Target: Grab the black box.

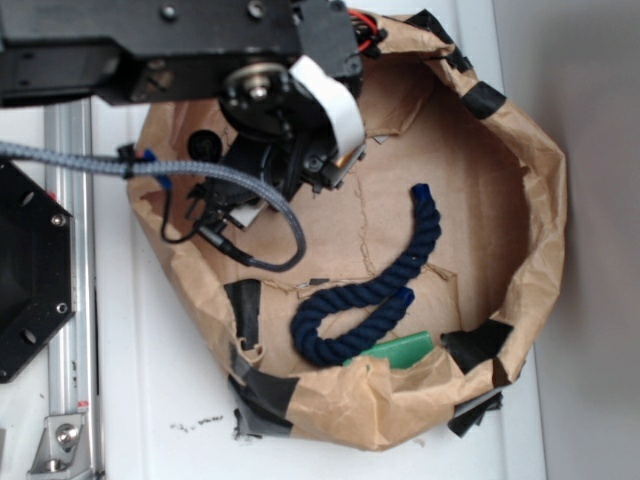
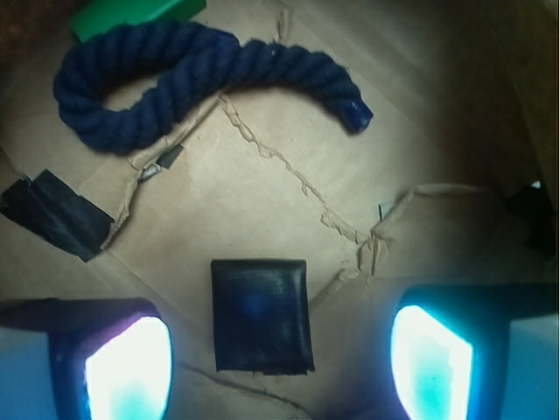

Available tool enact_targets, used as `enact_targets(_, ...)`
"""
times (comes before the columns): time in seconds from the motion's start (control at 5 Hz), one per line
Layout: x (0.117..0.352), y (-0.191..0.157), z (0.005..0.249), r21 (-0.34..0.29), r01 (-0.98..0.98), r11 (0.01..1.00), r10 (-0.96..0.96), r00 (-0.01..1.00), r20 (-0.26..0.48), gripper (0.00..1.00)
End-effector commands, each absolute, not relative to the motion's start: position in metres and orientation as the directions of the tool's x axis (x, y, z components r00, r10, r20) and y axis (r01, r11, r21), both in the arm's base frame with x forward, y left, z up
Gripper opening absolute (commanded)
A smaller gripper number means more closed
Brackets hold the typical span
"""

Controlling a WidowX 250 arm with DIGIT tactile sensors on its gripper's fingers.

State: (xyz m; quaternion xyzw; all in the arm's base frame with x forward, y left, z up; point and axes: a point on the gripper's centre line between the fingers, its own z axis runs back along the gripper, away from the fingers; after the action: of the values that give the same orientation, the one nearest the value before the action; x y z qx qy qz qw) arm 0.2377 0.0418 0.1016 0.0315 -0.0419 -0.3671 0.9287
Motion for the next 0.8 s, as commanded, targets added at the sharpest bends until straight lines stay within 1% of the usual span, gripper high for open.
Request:
enact_targets(0.0, 0.243, 0.038, 0.112, 0.128, 0.684, 0.718, -0.695, 0.715, 0.081, 1.0)
enact_targets(0.2, 0.252, 0.032, 0.08, 0.126, 0.724, 0.678, -0.731, 0.682, 0.016, 1.0)
enact_targets(0.4, 0.254, 0.017, 0.054, 0.127, 0.769, 0.627, -0.774, 0.633, -0.011, 1.0)
enact_targets(0.6, 0.256, 0.02, 0.038, 0.075, 0.792, 0.606, -0.792, 0.609, -0.032, 1.0)
